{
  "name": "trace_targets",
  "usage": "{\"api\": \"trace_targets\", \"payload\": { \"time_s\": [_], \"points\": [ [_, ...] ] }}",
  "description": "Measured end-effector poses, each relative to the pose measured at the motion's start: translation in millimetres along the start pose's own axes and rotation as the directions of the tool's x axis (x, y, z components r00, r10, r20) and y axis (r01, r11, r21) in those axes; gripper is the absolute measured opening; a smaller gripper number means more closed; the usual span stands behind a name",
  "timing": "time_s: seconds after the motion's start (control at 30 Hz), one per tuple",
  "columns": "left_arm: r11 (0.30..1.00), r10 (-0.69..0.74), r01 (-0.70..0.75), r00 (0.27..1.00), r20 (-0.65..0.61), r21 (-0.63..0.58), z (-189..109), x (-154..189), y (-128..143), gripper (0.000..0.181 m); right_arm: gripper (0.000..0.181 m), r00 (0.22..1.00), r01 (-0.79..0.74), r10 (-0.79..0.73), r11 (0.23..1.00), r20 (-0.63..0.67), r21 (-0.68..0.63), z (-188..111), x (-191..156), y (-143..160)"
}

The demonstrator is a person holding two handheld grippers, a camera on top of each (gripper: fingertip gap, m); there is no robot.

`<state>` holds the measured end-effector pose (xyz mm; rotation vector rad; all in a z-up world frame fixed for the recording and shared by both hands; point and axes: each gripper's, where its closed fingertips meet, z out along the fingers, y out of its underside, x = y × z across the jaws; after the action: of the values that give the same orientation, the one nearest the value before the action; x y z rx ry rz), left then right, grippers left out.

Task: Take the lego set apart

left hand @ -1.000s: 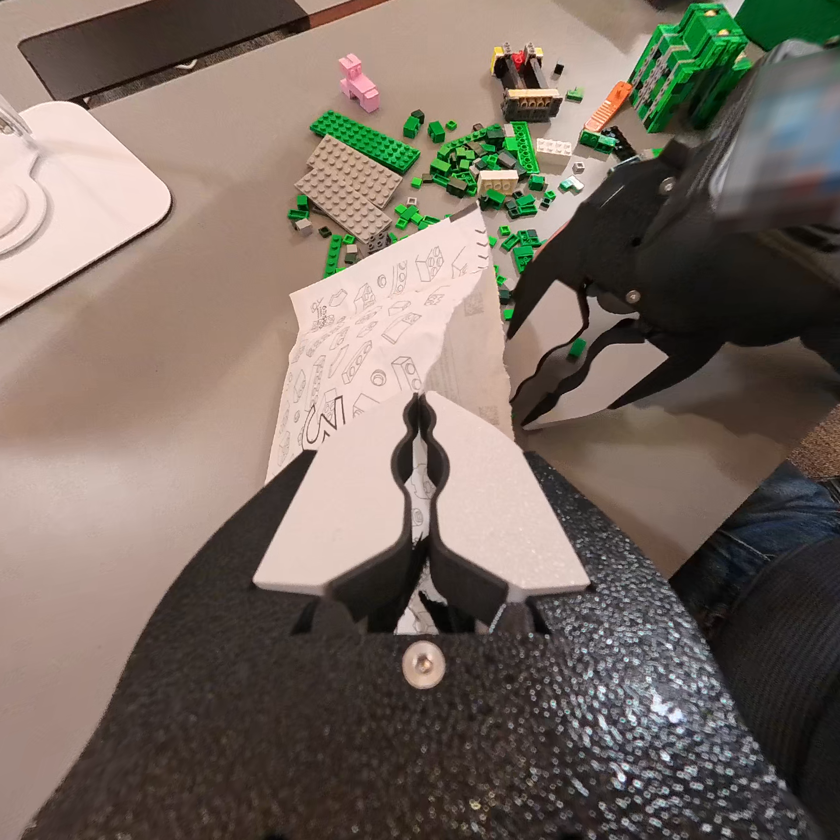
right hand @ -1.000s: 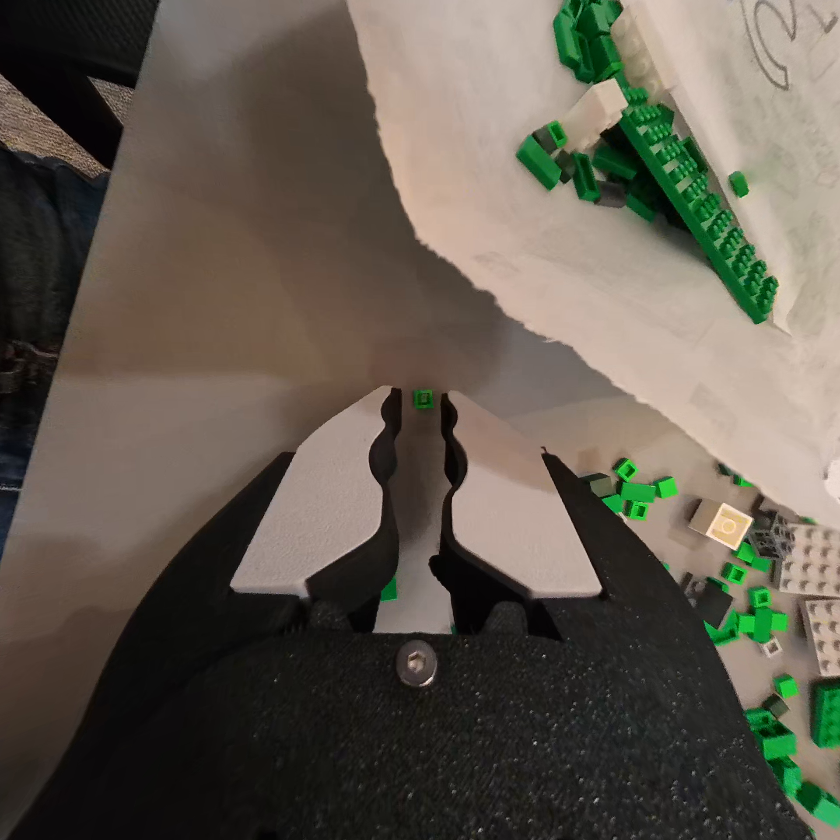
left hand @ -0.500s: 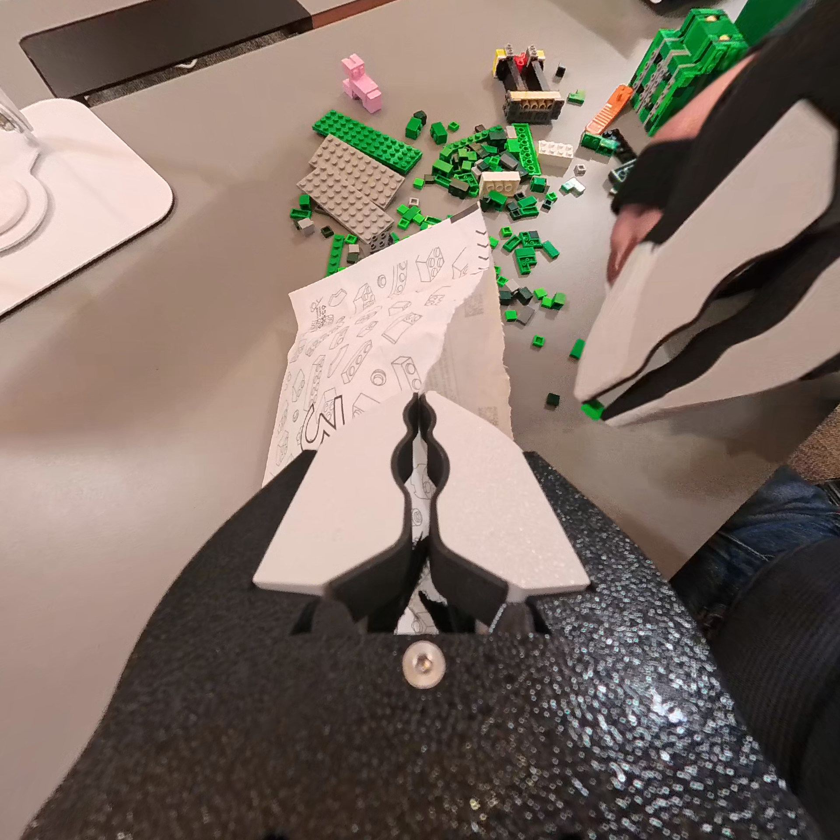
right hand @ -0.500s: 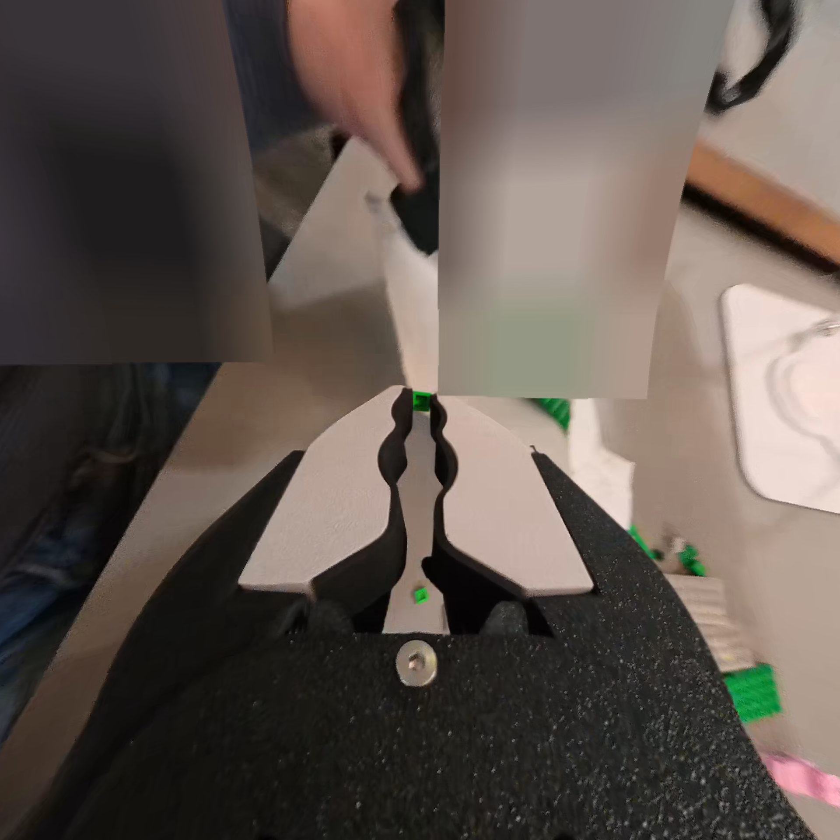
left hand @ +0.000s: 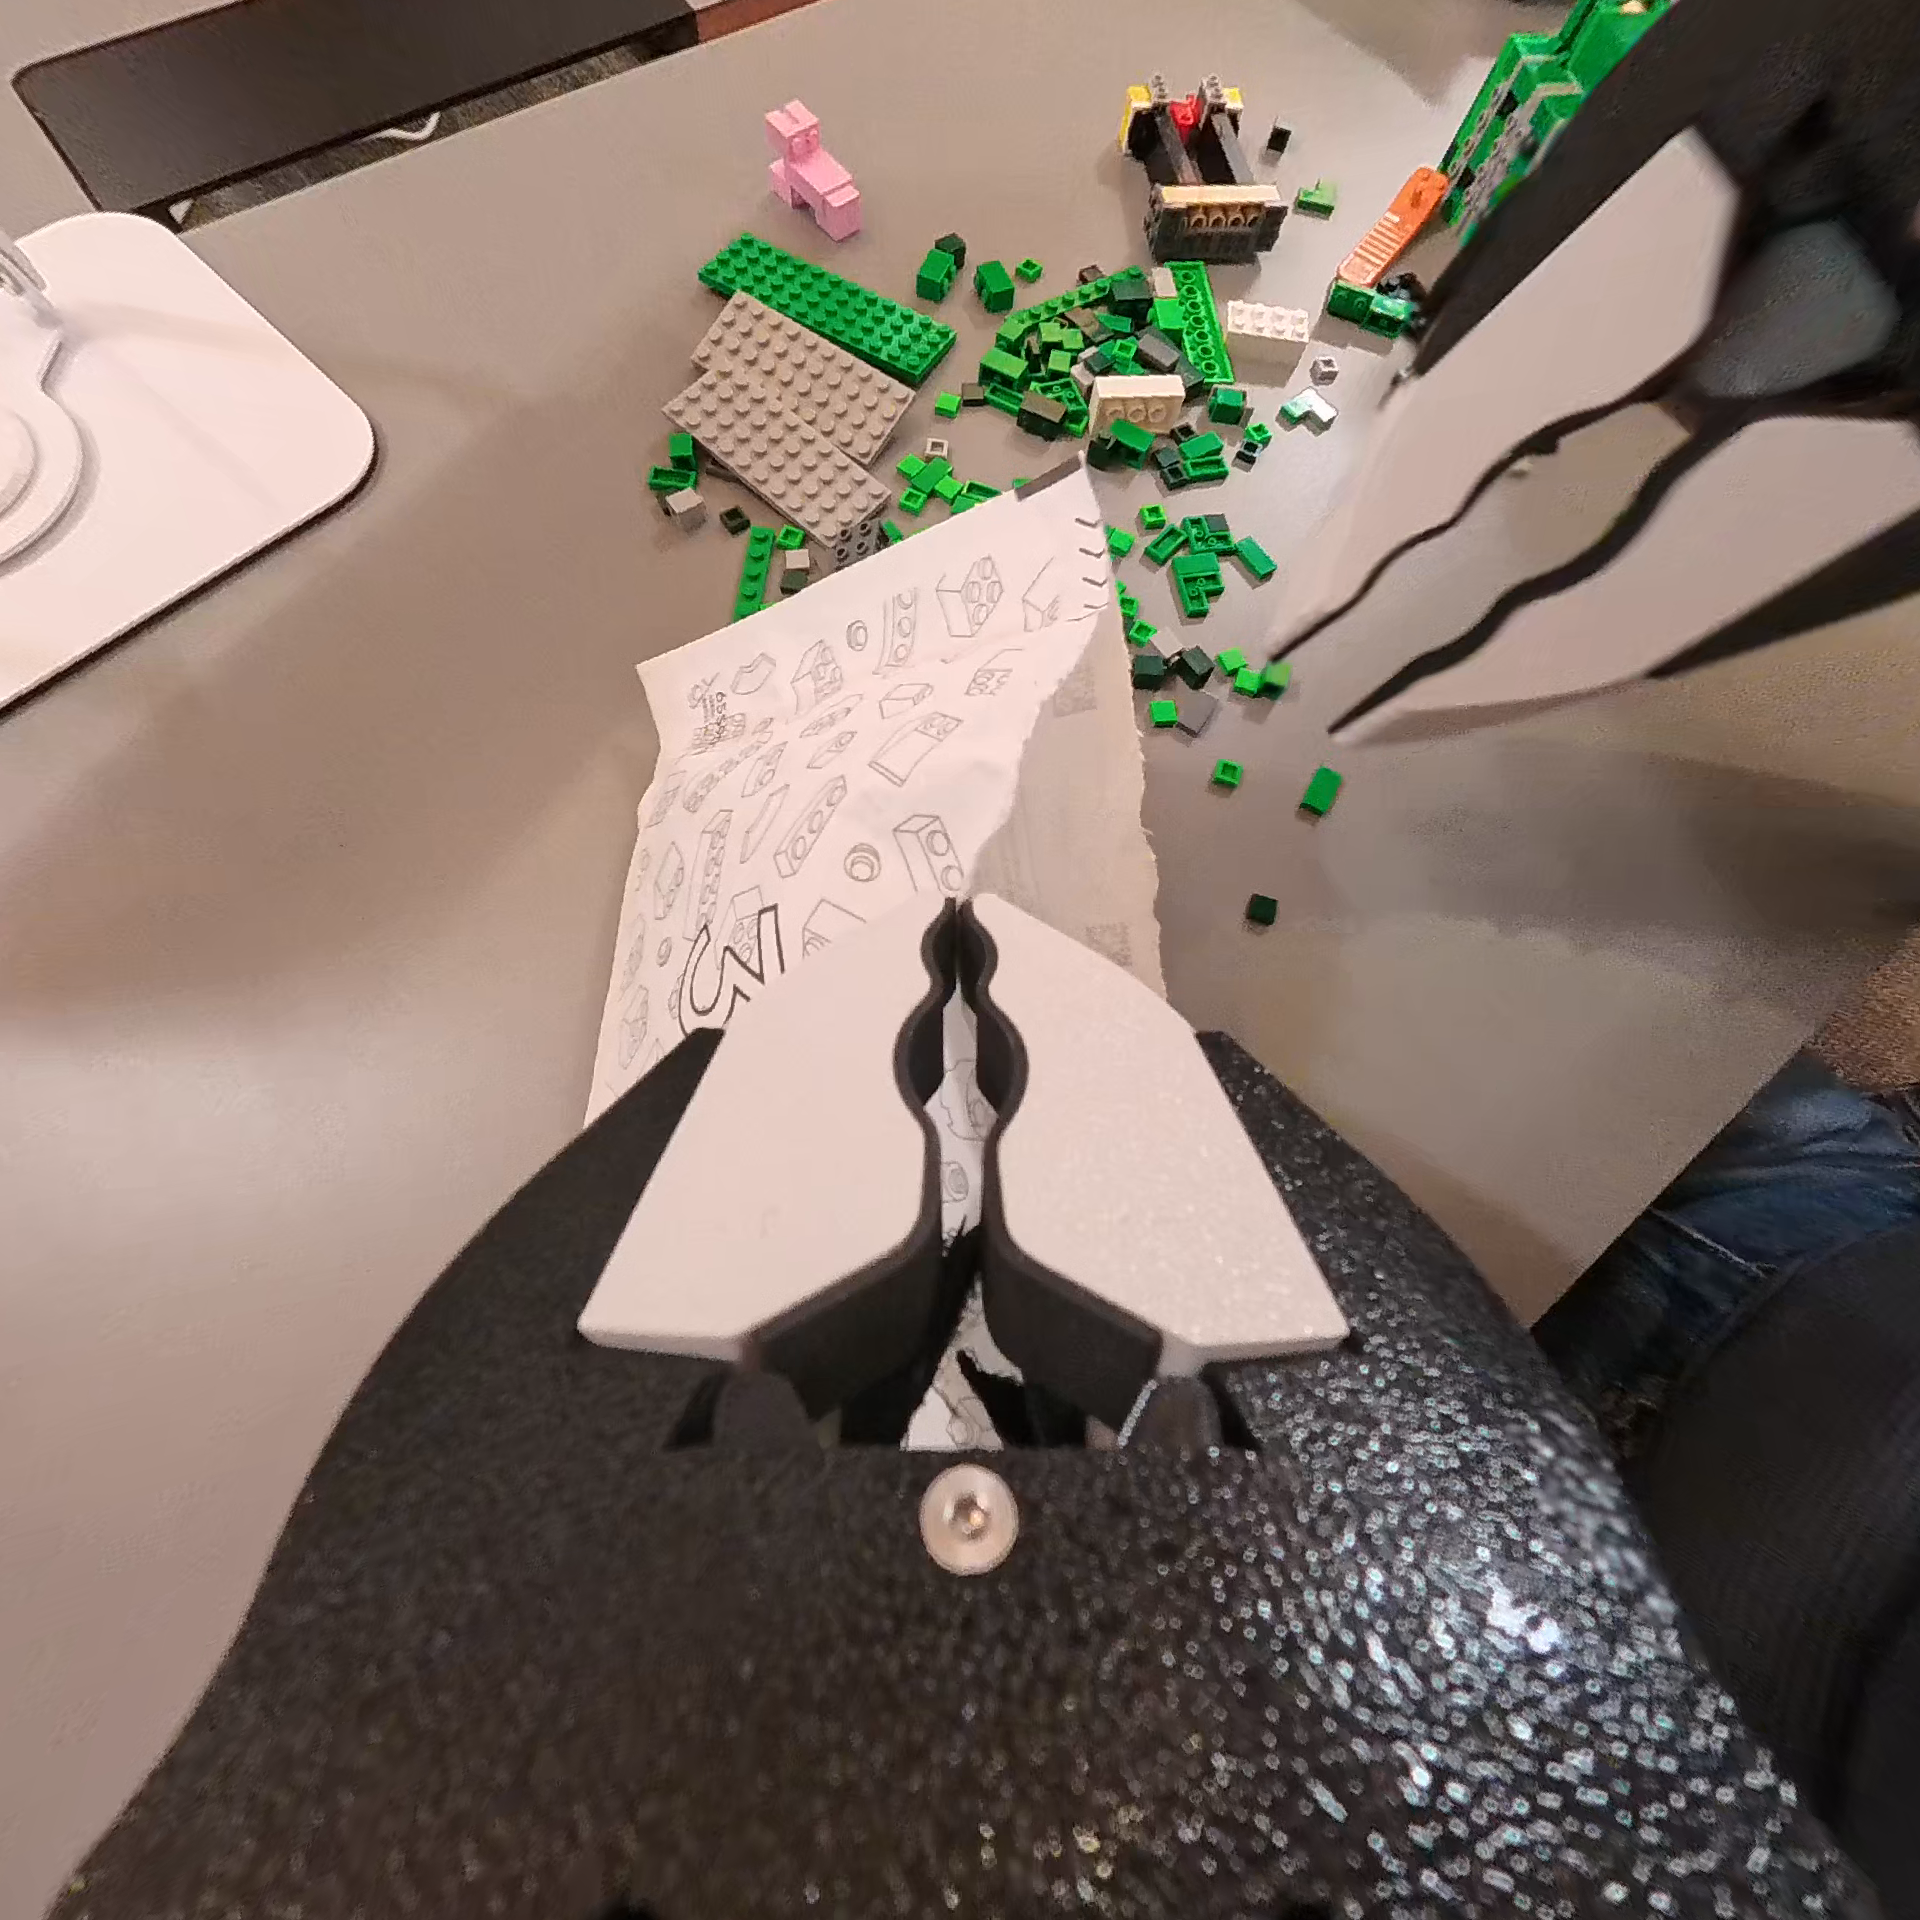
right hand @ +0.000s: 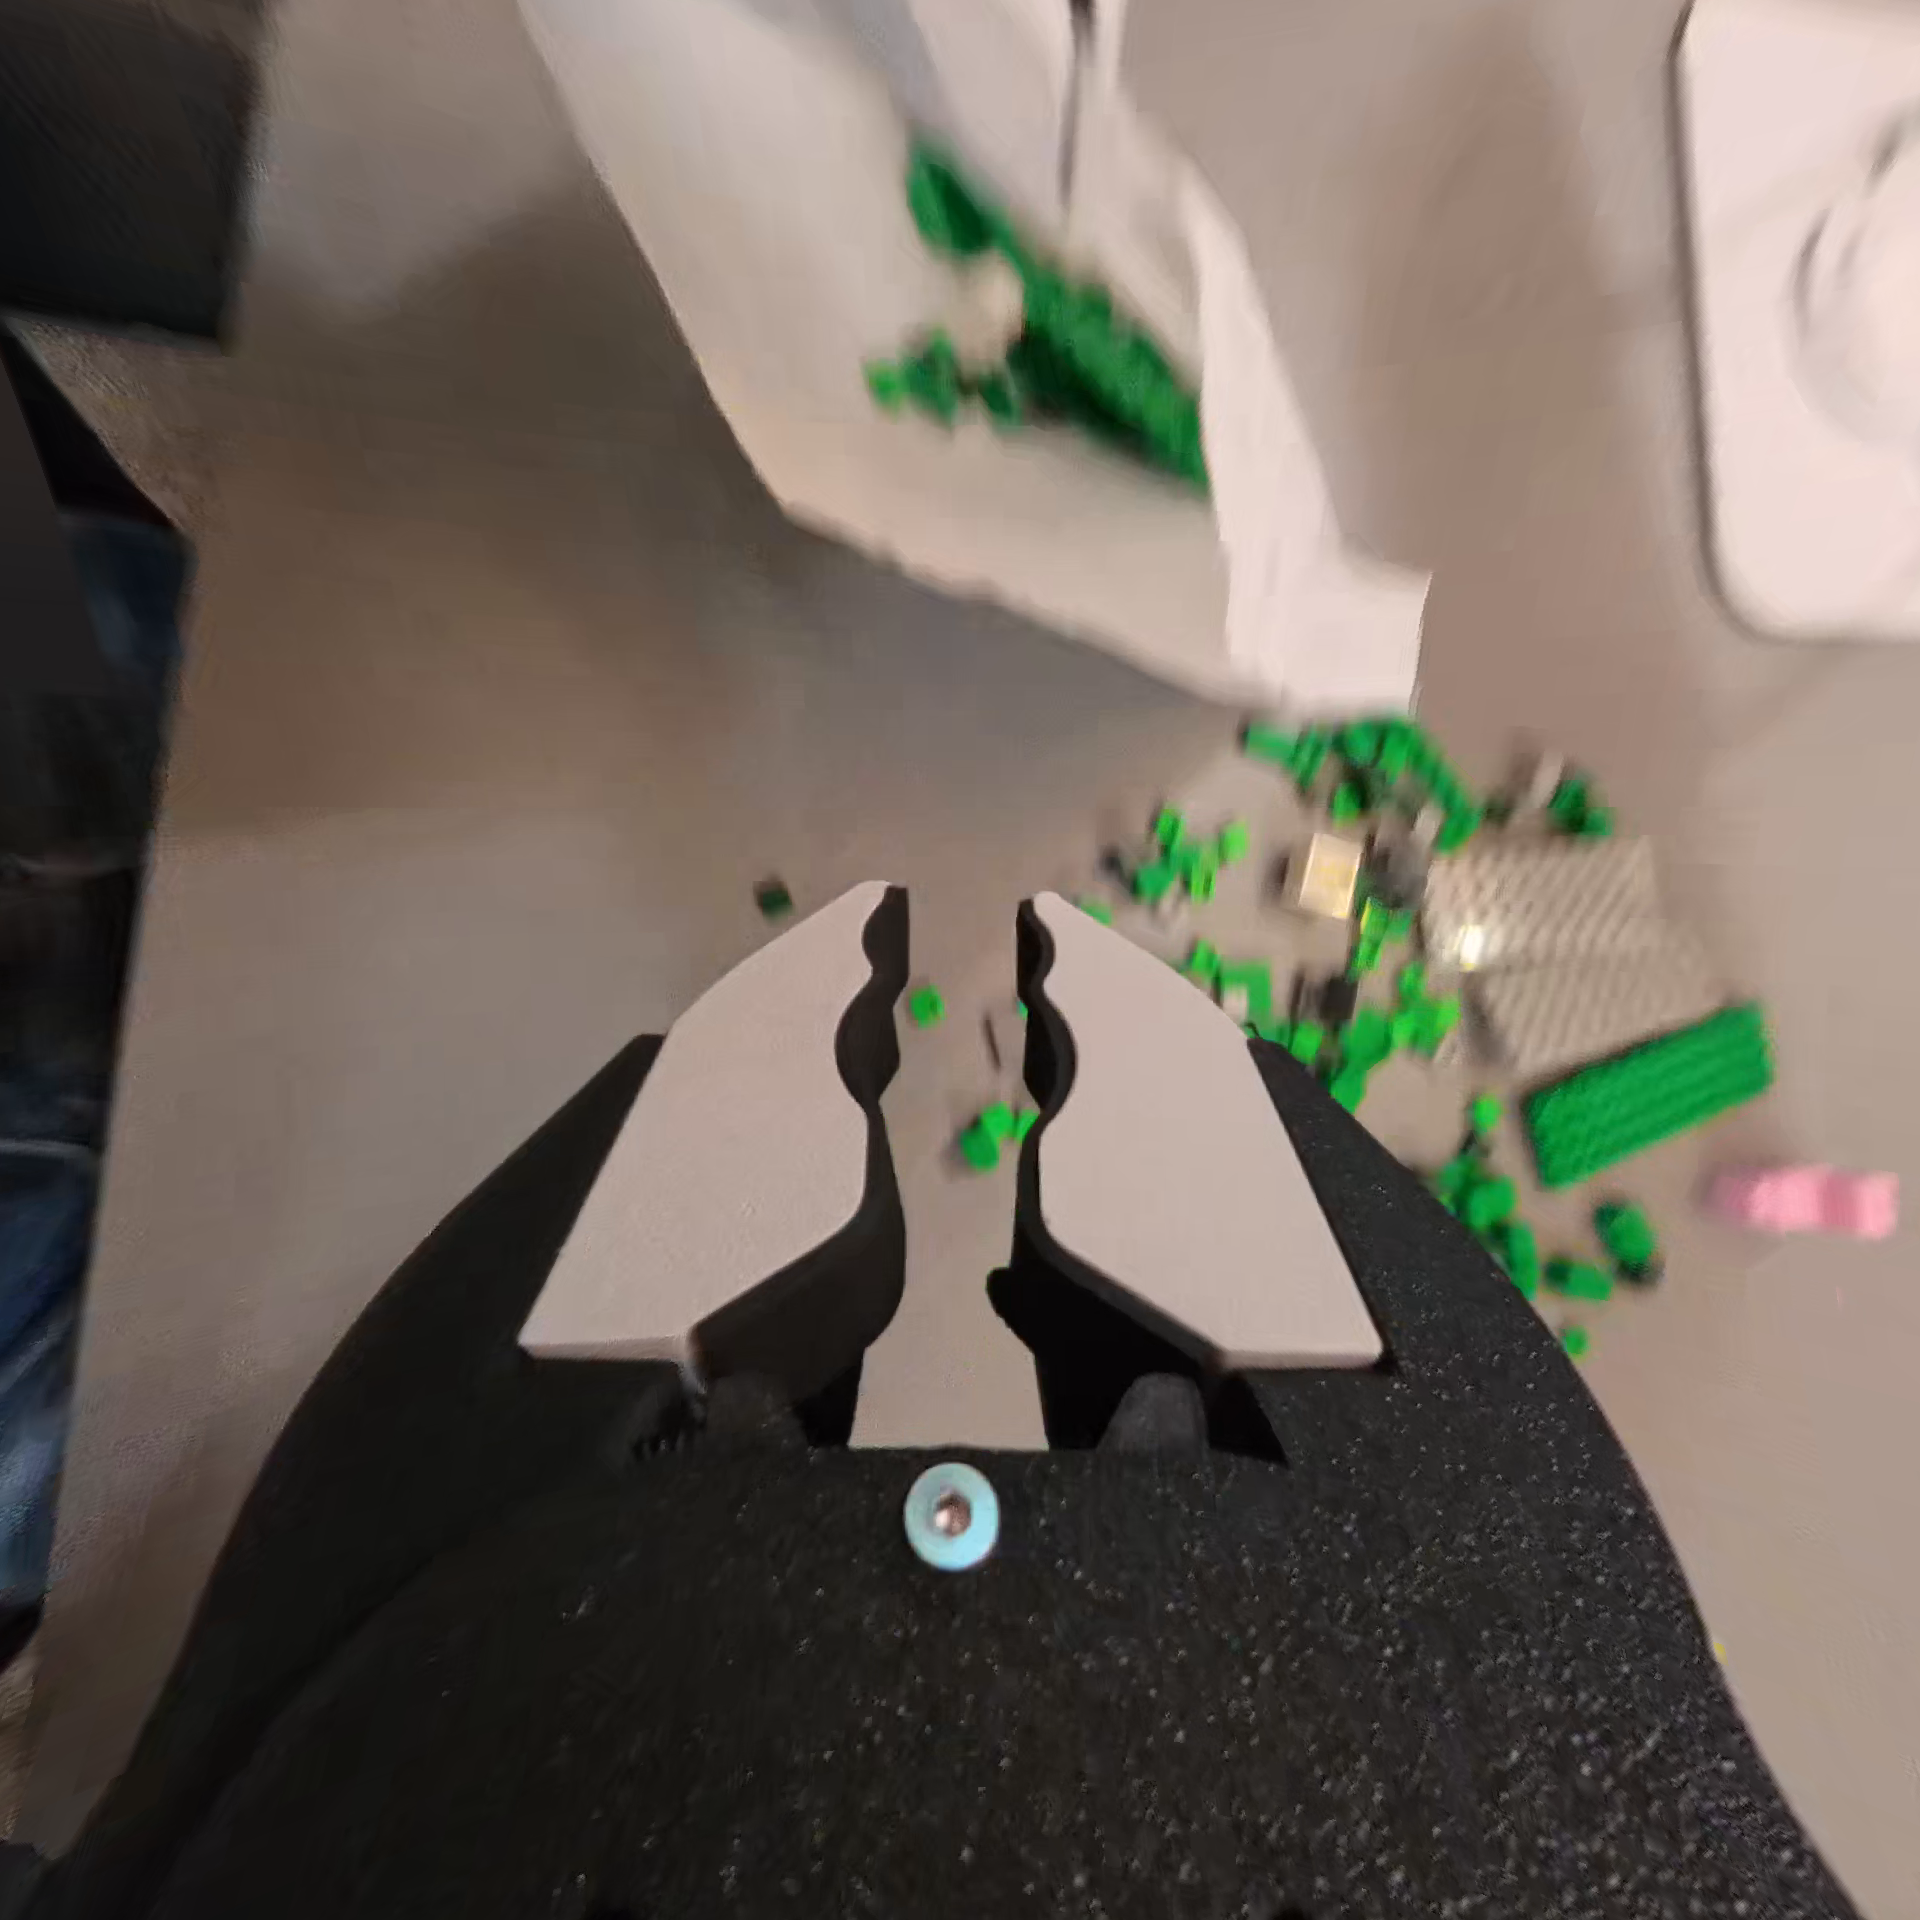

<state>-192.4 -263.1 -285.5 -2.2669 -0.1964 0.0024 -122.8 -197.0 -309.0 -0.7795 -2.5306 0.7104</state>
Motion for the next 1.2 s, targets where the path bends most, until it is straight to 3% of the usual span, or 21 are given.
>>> {"api": "trace_targets", "payload": {
  "time_s": [0.1, 0.2, 0.37, 0.43, 0.5, 0.57, 0.7, 0.77, 0.9, 0.97, 1.0, 1.07, 1.13, 1.2],
  "points": [
    [1.000, 0.002, -0.002, 1.000, -0.001, -0.006, 1.5, 0.9, 0.5, 0.000, 0.019, 0.995, -0.077, 0.085, 0.987, 0.053, -0.138, 12.5, -6.9, 48.6],
    [1.000, 0.004, -0.004, 1.000, 0.001, -0.007, 1.6, 1.1, 0.5, 0.000, 0.021, 0.986, -0.082, 0.107, 0.980, 0.131, -0.182, 19.8, -27.6, 73.3],
    [1.000, -0.001, 0.001, 1.000, -0.008, -0.010, 3.7, 0.9, 1.6, 0.000, 0.023, 0.985, -0.079, 0.097, 0.989, 0.141, -0.127, 27.5, -35.3, 78.0],
    [1.000, 0.002, -0.002, 1.000, -0.008, -0.013, 4.5, 1.4, 1.8, 0.000, 0.007, 0.986, -0.071, 0.089, 0.989, 0.142, -0.128, 28.6, -35.3, 77.9],
    [1.000, 0.004, -0.004, 1.000, -0.006, -0.014, 4.4, 1.5, 1.9, 0.000, 0.007, 0.986, -0.054, 0.076, 0.988, 0.149, -0.146, 28.8, -35.7, 77.3],
    [1.000, 0.002, -0.002, 1.000, -0.003, -0.010, 3.7, 0.8, 1.4, 0.000, 0.007, 0.991, -0.026, 0.040, 0.993, 0.124, -0.117, 25.3, -31.3, 65.1],
    [1.000, -0.001, 0.001, 1.000, -0.001, -0.005, 2.8, 0.0, 0.9, 0.000, 0.007, 0.999, 0.036, -0.034, 0.979, -0.015, 0.200, 1.5, -14.3, -16.7],
    [1.000, 0.001, -0.001, 1.000, 0.001, -0.006, 2.8, 0.1, 0.9, 0.000, 0.007, 0.994, 0.087, -0.063, 0.955, -0.092, 0.283, -4.2, -8.2, -51.4],
    [1.000, 0.003, -0.003, 1.000, -0.001, 0.006, 1.2, 0.4, -0.9, 0.000, 0.009, 0.955, 0.218, -0.166, 0.954, -0.244, 0.206, 17.6, 2.9, -80.2],
    [1.000, 0.002, -0.002, 1.000, 0.003, 0.011, -0.6, -0.6, -1.4, 0.000, 0.029, 0.927, 0.278, -0.234, 0.953, -0.294, 0.118, 27.1, 5.0, -79.5],
    [1.000, 0.000, 0.000, 1.000, 0.005, 0.013, -1.8, -1.3, -1.5, 0.000, 0.025, 0.918, 0.295, -0.255, 0.951, -0.303, 0.091, 25.9, 3.6, -77.4],
    [1.000, -0.005, 0.005, 1.000, 0.008, 0.022, -4.3, -3.2, -2.2, 0.000, 0.018, 0.936, 0.277, -0.238, 0.952, -0.260, 0.127, 15.7, -6.2, -72.7],
    [0.999, -0.013, 0.013, 1.000, 0.007, 0.029, -6.0, -5.0, -2.7, 0.000, 0.012, 0.983, 0.173, -0.158, 0.970, -0.093, 0.171, 7.1, -26.3, -56.6],
    [0.999, -0.020, 0.019, 1.000, 0.003, 0.030, -6.1, -6.0, -2.4, 0.000, 0.013, 0.994, 0.047, -0.057, 0.993, 0.097, 0.106, 9.6, -47.3, -27.1]
  ]
}}
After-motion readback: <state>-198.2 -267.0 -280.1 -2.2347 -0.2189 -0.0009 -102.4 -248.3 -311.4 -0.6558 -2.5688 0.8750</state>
